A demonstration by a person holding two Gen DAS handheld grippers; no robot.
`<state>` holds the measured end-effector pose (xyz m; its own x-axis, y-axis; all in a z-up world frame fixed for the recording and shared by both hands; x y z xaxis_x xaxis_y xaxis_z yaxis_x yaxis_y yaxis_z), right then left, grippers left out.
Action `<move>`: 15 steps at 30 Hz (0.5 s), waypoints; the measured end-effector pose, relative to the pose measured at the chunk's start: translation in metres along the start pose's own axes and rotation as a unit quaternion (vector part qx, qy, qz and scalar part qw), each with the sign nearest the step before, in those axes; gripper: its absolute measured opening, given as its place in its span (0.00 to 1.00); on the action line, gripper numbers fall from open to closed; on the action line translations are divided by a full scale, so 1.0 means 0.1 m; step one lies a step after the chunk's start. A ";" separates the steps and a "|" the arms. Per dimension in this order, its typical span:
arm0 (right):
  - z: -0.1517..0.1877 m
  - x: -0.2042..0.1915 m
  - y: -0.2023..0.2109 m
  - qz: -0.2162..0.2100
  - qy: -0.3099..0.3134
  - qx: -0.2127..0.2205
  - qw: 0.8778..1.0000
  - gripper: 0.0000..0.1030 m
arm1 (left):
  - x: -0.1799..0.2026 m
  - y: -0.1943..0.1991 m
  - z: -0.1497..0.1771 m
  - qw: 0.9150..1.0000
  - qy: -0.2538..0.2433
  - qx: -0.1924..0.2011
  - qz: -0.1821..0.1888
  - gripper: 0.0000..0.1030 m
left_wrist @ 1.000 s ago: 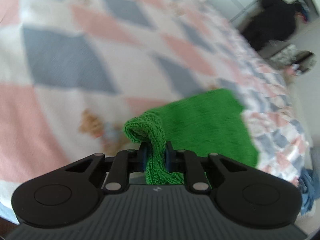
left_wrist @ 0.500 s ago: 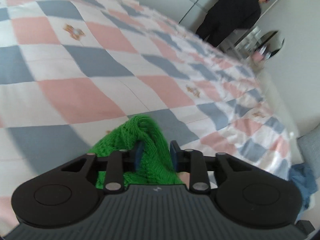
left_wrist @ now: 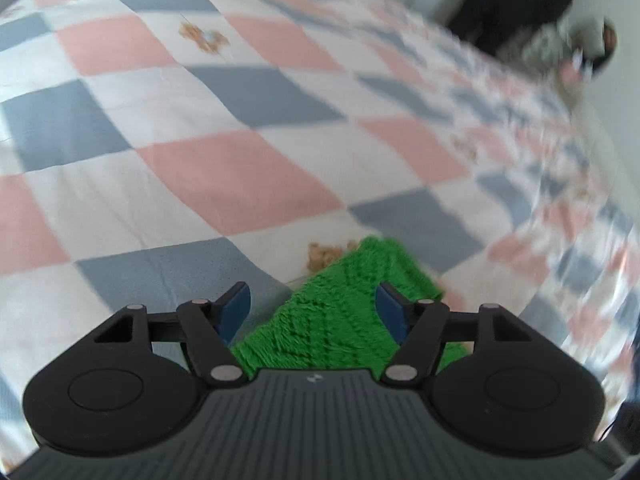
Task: Fold clothes
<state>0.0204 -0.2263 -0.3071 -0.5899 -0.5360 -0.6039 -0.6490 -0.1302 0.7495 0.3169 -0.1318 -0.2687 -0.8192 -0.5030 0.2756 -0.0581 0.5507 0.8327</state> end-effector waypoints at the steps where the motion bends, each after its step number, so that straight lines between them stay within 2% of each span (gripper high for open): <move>1: 0.02 0.02 -0.02 -0.002 -0.002 -0.006 1.000 0.52 | 0.04 -0.10 -0.03 1.000 -0.023 -0.012 0.011 0.63; 2: 0.04 0.02 -0.03 -0.007 -0.003 -0.011 1.000 0.49 | 0.11 -0.21 -0.05 0.998 -0.047 -0.022 0.022 0.63; 3: 0.06 0.02 -0.03 -0.007 0.001 -0.015 1.000 0.40 | 0.18 -0.31 -0.07 0.997 -0.068 -0.035 0.029 0.62; 5: 0.11 -0.01 0.02 -0.003 0.019 -0.018 1.000 0.31 | 0.33 -0.49 -0.11 0.992 -0.114 -0.046 0.035 0.60; 7: 0.14 -0.02 0.06 0.001 0.026 -0.017 1.000 0.21 | 0.44 -0.63 -0.13 0.987 -0.149 -0.053 0.037 0.48; 8: 0.14 -0.02 0.08 0.002 0.022 -0.015 1.000 0.18 | 0.48 -0.70 -0.12 0.985 -0.160 -0.061 0.037 0.32; 9: 0.13 -0.01 0.09 -0.002 0.017 -0.011 1.000 0.07 | 0.51 -0.76 -0.11 0.982 -0.171 -0.068 0.036 0.20; 11: 0.12 -0.02 0.17 -0.011 0.011 0.000 1.000 0.06 | 0.54 -0.76 -0.13 0.981 -0.180 -0.068 0.041 0.13; 15: 0.03 -0.13 0.38 -0.028 0.021 0.043 0.998 0.06 | 0.65 -0.51 -0.32 0.982 -0.175 -0.023 0.070 0.11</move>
<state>0.0017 -0.2215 -0.2717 -0.5321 -0.5648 -0.6308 -0.7203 -0.0896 0.6878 0.2848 -0.2139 -0.2782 -0.9636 -0.1600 0.2143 0.0892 0.5633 0.8214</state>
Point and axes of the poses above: each gripper's, at about its wrist camera, not at the fingertips, and y roughly against the way its jaws point, x to its right, z to its underside, the point moved 8 cm from there along -y, roughly the way its jaws point, and after that the axes turned 7 degrees about -y, right-handed, at the moved point
